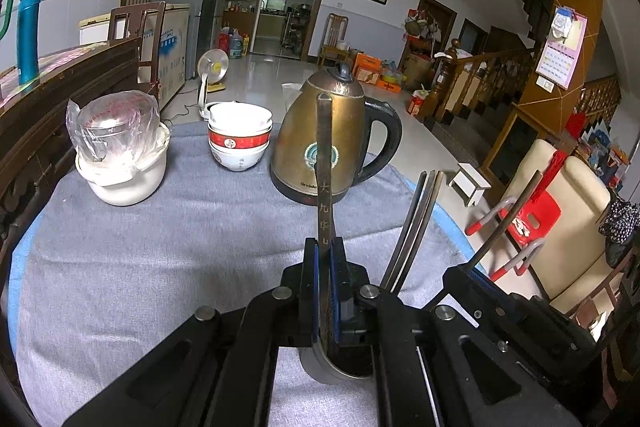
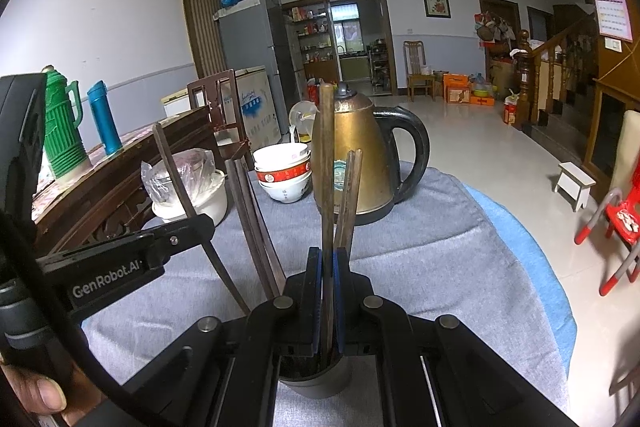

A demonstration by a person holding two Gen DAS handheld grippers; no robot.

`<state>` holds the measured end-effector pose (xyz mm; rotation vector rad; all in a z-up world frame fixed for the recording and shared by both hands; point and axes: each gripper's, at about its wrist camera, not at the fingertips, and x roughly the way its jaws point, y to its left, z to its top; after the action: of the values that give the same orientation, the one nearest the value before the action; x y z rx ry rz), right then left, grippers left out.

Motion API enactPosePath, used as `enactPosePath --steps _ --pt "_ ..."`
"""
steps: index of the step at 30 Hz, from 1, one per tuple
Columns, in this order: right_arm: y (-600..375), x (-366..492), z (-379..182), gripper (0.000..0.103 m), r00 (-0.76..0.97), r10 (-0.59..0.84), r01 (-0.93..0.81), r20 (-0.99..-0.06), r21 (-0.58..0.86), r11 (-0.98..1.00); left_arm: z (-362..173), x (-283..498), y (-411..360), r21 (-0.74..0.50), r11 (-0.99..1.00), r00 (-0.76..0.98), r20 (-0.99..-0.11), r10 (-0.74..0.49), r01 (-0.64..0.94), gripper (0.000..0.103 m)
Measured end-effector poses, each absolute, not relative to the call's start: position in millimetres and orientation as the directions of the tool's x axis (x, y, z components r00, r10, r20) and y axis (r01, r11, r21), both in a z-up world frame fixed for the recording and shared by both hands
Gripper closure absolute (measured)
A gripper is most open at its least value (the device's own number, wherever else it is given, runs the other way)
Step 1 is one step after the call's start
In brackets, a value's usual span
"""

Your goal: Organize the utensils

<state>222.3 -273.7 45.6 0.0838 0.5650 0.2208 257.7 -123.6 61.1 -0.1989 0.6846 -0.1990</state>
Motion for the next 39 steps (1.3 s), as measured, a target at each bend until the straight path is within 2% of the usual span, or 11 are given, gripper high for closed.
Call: enactPosePath --steps 10,20,22,23,24,26,28,30,31,32,39 --pt "-271.9 223.8 45.5 0.097 0.816 0.238 -0.192 -0.527 0.141 0.971 60.6 261.2 -121.0 -0.253 0.961 0.755 -0.607 -0.247 0.111 0.097" --pt "-274.8 234.2 34.0 0.096 0.779 0.256 -0.194 -0.572 0.168 0.966 49.6 267.7 -124.0 -0.254 0.961 0.723 -0.642 -0.255 0.113 0.096" --pt "-277.7 237.4 32.3 0.096 0.769 0.258 -0.187 -0.585 0.180 0.966 50.6 266.1 -122.3 -0.256 0.960 0.721 -0.644 -0.256 0.113 0.092" --pt "-279.1 238.1 31.8 0.095 0.768 0.252 -0.181 -0.590 0.177 0.967 52.3 264.9 -122.0 -0.257 0.959 0.722 -0.642 -0.258 0.114 0.083" --pt "-280.1 238.0 32.0 0.094 0.770 0.245 -0.177 -0.590 0.172 0.969 55.9 263.2 -120.3 -0.255 0.960 0.730 -0.635 -0.254 0.112 0.068" --pt "-283.4 237.6 33.5 0.093 0.775 0.235 -0.162 -0.587 0.175 0.971 62.8 257.5 -116.2 -0.252 0.962 0.755 -0.610 -0.242 0.104 0.056" --pt "-286.9 235.6 36.6 0.084 0.785 0.226 -0.148 -0.577 0.180 0.973 68.8 253.5 -111.2 -0.258 0.961 0.766 -0.597 -0.239 0.099 0.055" --pt "-291.9 233.0 41.1 0.066 0.797 0.220 -0.133 -0.562 0.193 0.972 73.5 249.6 -105.5 -0.267 0.959 0.772 -0.589 -0.241 0.095 0.053" --pt "-293.7 230.8 44.2 0.046 0.805 0.218 -0.127 -0.552 0.199 0.972 75.9 247.6 -102.6 -0.269 0.959 0.777 -0.583 -0.237 0.091 0.053" --pt "-296.4 227.7 47.9 0.037 0.818 0.215 -0.121 -0.533 0.206 0.971 78.7 244.7 -98.7 -0.271 0.959 0.784 -0.575 -0.233 0.087 0.051" --pt "-311.4 210.7 72.5 0.037 0.874 0.193 -0.085 -0.445 0.251 0.964 84.1 234.4 -89.3 -0.256 0.963 0.791 -0.572 -0.217 0.078 0.035"
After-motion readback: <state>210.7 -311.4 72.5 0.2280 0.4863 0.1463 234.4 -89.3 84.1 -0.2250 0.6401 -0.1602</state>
